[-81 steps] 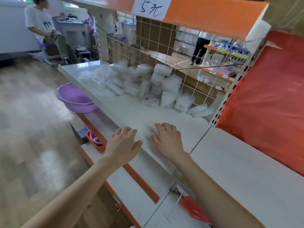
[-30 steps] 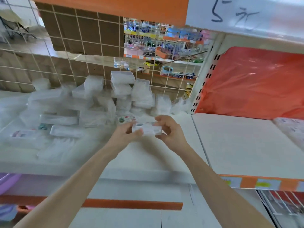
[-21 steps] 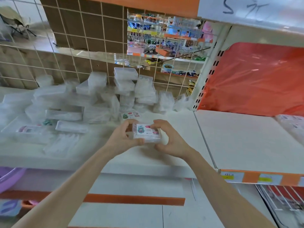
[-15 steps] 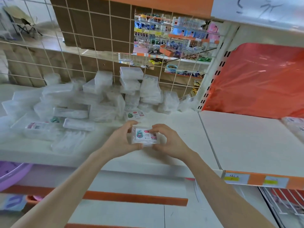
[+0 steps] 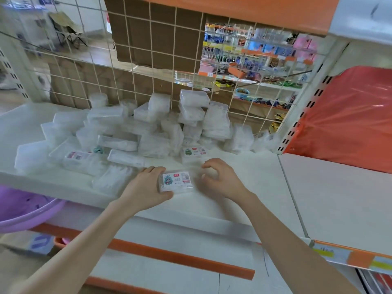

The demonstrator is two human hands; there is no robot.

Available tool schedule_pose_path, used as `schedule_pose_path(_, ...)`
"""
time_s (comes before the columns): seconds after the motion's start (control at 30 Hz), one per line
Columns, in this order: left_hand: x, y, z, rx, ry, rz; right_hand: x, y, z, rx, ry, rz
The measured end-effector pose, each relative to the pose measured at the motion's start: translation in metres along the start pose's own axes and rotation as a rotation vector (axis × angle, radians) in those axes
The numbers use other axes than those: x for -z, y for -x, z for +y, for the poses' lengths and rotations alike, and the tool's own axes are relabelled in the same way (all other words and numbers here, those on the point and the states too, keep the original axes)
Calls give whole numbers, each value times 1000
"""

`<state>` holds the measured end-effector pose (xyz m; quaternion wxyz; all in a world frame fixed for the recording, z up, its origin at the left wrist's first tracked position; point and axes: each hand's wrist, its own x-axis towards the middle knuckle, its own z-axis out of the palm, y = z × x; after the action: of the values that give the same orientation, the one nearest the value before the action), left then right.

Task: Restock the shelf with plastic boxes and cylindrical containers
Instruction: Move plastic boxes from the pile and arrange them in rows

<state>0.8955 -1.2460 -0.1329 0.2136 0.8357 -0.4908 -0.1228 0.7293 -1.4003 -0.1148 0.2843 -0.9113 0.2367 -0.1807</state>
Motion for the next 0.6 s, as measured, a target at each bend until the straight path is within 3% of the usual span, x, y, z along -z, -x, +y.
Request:
schedule_pose_path(0.2, 3, 5, 8, -22, 32, 41, -6, -22, 4, -87, 48, 23)
schedule_pose_path(0.5, 10, -2, 20, -77, 52, 145, -13, -69, 11, -123, 367, -301)
schedule_pose_path(0.6, 10, -4, 21, -79, 57, 143, -12, -67, 16, -116, 388, -297)
